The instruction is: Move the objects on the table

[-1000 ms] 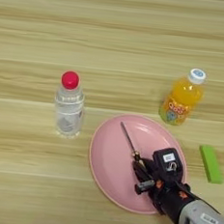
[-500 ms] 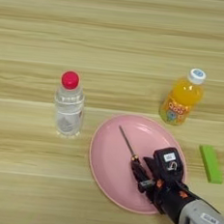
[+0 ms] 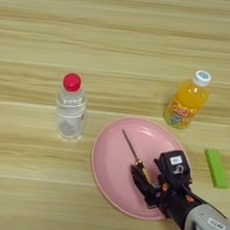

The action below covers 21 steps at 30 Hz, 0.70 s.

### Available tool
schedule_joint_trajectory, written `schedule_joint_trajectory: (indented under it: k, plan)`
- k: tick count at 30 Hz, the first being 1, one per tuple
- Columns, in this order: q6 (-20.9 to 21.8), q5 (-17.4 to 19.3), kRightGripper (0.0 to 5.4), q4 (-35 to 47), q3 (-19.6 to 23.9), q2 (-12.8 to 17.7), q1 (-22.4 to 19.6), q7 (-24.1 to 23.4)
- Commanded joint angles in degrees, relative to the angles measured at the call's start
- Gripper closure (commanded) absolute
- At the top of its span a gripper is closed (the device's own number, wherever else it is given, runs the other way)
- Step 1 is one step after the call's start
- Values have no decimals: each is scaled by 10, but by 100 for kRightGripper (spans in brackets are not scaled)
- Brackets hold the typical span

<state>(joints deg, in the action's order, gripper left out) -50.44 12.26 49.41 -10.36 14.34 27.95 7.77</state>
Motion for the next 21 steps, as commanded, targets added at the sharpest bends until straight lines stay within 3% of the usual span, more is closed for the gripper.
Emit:
schedule_joint_trajectory:
  k: [1, 12, 21]
  plan:
    - [35, -6, 138, 25, 17, -5, -17, -7]
    - [44, -6, 7, 31, 51, -14, -28, -13]
    - [50, -11, 1, 30, 74, -19, -36, -16]
